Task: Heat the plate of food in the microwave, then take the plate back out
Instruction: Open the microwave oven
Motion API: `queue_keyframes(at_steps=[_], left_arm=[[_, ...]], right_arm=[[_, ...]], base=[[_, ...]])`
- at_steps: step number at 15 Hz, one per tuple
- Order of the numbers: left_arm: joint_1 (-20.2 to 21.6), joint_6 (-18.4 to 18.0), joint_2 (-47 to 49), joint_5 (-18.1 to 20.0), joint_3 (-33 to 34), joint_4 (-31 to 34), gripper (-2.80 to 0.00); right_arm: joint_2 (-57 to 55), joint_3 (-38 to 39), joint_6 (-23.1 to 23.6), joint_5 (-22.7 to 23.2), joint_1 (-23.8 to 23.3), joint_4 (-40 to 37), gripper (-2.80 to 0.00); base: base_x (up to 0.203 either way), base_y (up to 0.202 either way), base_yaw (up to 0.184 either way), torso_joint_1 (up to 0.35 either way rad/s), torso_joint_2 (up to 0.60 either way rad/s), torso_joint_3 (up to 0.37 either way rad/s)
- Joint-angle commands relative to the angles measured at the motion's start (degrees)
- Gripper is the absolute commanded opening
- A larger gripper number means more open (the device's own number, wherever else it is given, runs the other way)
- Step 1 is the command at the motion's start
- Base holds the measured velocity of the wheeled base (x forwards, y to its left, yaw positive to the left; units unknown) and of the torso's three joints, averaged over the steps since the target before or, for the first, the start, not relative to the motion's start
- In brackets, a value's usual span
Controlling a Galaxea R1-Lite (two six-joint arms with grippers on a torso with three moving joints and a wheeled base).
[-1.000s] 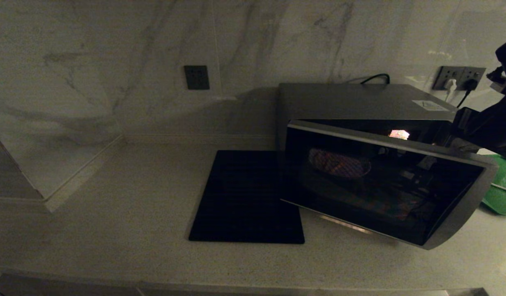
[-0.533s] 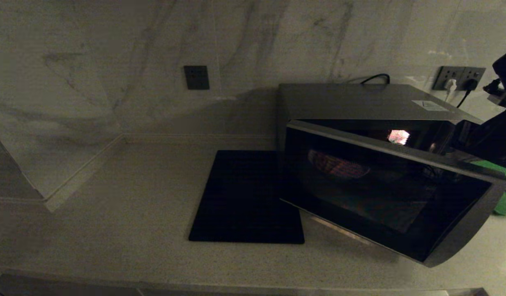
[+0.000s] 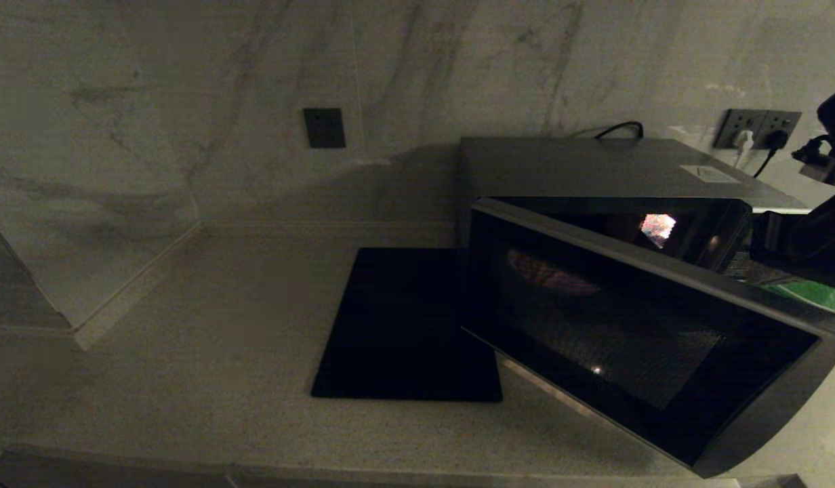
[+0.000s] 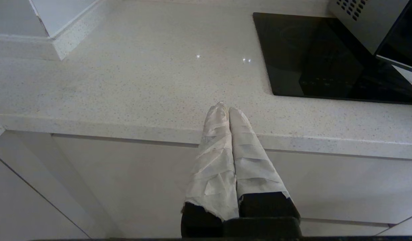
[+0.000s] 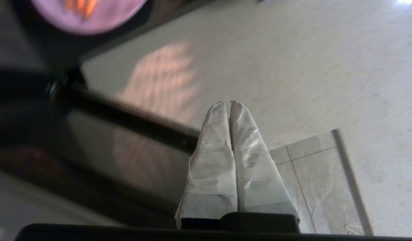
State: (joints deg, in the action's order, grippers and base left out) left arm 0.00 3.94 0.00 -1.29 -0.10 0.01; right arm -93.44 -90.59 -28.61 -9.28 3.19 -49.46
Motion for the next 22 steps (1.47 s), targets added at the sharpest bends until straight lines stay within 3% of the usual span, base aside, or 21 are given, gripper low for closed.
queue_keyframes(at_steps=[1,7,22], left_arm=[[0.0,0.02,0.0,-0.03,0.01,-0.01,-2.8],[0.0,0.02,0.0,-0.03,0.01,-0.01,-2.8],[0.0,0.02,0.0,-0.03,0.01,-0.01,-2.8]], right_arm=[[1.42,1.37,-0.21,0.21,3.22,-0.29,-2.8],[3.85,5.47,-0.65,0.14,10.46,-0.29,-2.8],[11.89,11.24,-8.73,-0.34,29.56,-0.37,-2.8]], base=[[0.0,0.0,0.0,0.0,0.0,0.0],[0.0,0.0,0.0,0.0,0.0,0.0],[0.0,0.0,0.0,0.0,0.0,0.0]])
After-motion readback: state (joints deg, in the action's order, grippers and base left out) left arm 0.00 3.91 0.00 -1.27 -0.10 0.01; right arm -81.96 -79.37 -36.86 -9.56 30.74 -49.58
